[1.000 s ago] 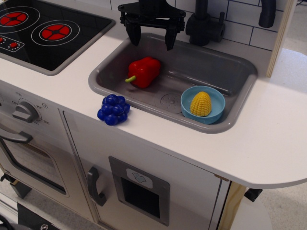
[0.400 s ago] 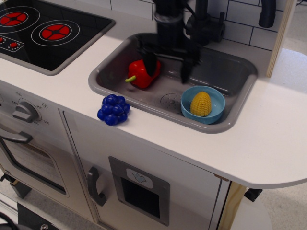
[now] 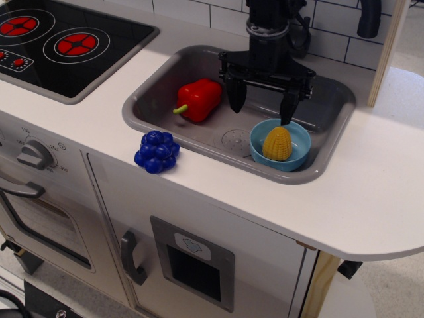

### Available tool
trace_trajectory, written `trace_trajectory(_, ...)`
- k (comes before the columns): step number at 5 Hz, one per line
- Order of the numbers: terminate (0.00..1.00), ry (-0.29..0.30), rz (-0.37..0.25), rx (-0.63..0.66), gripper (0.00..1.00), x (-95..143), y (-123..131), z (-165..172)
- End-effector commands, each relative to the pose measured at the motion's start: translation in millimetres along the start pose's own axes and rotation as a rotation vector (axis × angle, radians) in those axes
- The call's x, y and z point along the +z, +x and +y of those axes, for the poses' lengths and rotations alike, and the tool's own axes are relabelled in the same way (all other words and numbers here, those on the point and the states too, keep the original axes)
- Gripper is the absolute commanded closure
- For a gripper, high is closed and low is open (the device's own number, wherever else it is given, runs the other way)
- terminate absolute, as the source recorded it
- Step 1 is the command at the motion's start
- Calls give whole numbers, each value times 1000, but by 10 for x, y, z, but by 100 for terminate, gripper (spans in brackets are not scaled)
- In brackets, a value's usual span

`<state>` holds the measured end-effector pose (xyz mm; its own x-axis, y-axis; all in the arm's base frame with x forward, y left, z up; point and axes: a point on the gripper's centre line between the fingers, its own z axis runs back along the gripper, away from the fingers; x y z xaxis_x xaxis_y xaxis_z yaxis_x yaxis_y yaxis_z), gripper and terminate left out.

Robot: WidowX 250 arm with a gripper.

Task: Take corn out of bowl sink

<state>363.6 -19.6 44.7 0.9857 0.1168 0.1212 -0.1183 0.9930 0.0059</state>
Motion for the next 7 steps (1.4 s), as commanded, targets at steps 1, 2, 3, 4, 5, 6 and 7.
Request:
trace_trajectory(1,0,19,-82,34,0,64,141,-103)
trace_trajectory(2,0,40,-86,34,0,-42,122,-144)
trace_trajectory(3,0,48,-84,50,0,-112,126,-156)
trace_trajectory(4,0,68,-86,52,0,-195,122,-171)
trace_trajectory(5,0,74,-88,55,0,-237,102,-204)
trace_trajectory(6,0,80,-86,56,0,-275,98,-242)
trace_trajectory(7,0,77,-87,60,100,-269,103,-244)
